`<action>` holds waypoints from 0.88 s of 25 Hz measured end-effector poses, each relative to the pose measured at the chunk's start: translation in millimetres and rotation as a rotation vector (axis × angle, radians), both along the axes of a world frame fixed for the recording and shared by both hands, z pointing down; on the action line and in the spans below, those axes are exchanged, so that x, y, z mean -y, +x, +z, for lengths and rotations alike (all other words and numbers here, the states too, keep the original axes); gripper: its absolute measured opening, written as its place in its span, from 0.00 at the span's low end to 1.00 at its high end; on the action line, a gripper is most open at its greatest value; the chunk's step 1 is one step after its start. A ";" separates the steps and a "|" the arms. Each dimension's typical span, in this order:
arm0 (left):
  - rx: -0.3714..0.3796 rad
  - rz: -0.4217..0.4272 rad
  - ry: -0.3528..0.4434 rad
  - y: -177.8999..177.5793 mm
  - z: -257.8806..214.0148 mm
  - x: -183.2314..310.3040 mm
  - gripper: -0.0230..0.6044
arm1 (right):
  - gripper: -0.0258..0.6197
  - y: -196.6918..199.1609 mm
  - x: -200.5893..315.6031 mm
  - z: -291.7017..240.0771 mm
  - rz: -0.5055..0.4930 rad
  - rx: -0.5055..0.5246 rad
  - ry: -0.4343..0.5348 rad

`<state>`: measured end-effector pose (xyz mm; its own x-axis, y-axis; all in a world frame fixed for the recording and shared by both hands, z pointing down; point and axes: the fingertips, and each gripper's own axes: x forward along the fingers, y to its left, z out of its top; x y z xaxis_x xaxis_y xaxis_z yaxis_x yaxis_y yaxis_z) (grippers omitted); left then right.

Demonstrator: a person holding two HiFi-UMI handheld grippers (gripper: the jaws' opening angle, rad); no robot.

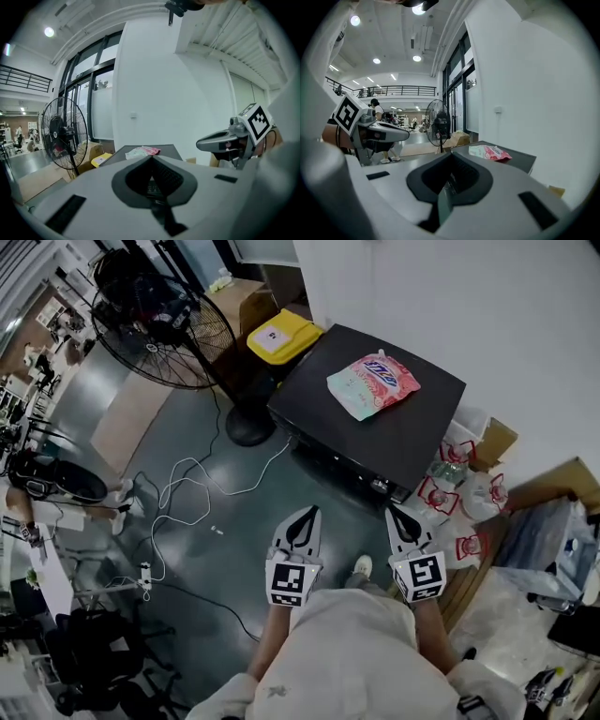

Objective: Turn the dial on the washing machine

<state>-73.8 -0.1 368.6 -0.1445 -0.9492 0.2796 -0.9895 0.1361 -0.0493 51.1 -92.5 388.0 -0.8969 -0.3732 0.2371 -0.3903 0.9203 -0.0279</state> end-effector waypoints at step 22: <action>-0.075 0.272 -0.087 -28.7 91.3 103.9 0.06 | 0.07 -21.5 57.7 90.7 0.265 -0.150 -0.089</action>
